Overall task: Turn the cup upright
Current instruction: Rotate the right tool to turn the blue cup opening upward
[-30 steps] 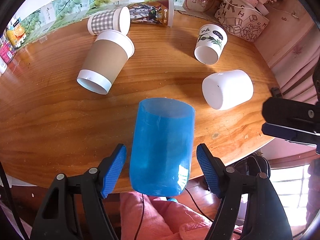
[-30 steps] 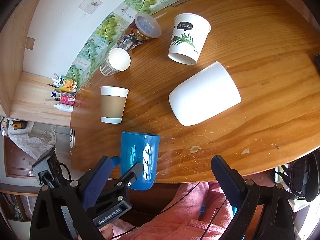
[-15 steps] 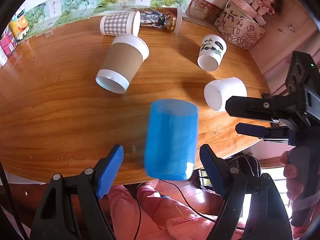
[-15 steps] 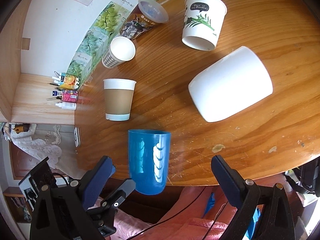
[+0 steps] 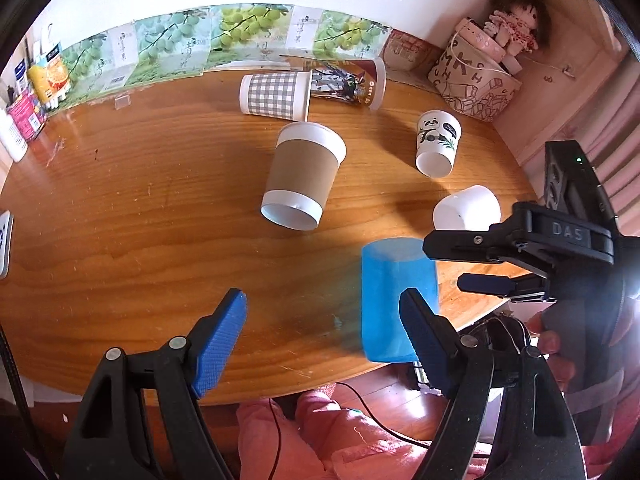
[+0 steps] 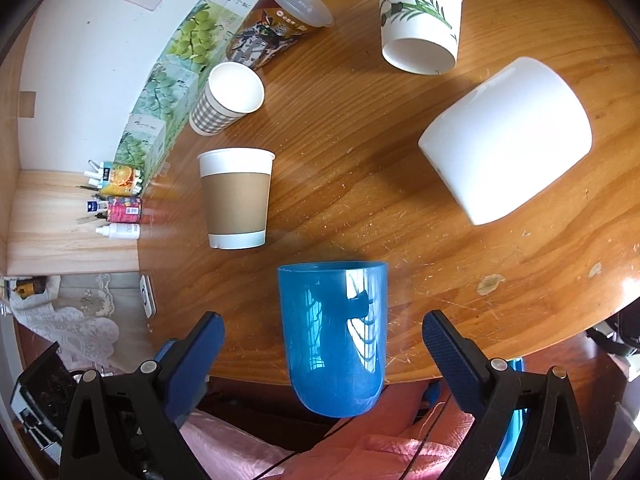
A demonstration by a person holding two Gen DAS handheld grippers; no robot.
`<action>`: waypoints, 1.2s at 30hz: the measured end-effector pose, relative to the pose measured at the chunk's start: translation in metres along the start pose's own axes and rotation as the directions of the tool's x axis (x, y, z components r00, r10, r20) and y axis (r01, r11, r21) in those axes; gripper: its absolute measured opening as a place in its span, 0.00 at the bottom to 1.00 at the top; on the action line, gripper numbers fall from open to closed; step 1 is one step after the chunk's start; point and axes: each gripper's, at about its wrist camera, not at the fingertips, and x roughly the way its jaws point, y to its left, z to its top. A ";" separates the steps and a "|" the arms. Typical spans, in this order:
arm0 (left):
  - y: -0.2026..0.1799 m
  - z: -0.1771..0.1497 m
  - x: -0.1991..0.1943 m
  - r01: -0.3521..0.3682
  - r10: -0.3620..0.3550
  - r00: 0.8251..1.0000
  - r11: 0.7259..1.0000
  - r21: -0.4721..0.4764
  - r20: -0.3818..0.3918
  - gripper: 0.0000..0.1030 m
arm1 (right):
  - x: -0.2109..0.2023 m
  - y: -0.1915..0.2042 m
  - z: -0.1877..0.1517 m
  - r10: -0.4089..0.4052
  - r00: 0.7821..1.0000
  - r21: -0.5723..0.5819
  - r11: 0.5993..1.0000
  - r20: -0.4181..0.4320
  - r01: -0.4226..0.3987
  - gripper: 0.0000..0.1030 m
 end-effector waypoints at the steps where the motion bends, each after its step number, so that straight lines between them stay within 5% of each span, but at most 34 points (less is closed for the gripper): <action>1: 0.003 0.001 0.000 0.011 -0.011 1.000 1.000 0.010 -0.005 0.79 | 0.003 0.000 -0.001 -0.004 1.000 0.011 1.000 0.002 0.004 0.97; 18: 0.022 0.000 0.028 0.161 -0.132 0.970 0.978 0.132 -0.204 0.79 | 0.032 0.003 -0.004 -0.098 0.993 0.108 0.990 0.064 0.090 0.86; 26: 0.024 0.001 0.025 0.179 -0.139 0.964 0.970 0.163 -0.228 0.79 | 0.037 0.006 -0.005 -0.129 0.988 0.121 0.986 0.087 0.118 0.73; 36: 0.038 0.004 0.018 0.188 -0.148 0.960 0.970 0.155 -0.240 0.79 | 0.023 0.025 -0.009 -0.178 0.968 0.048 0.984 0.177 0.172 0.72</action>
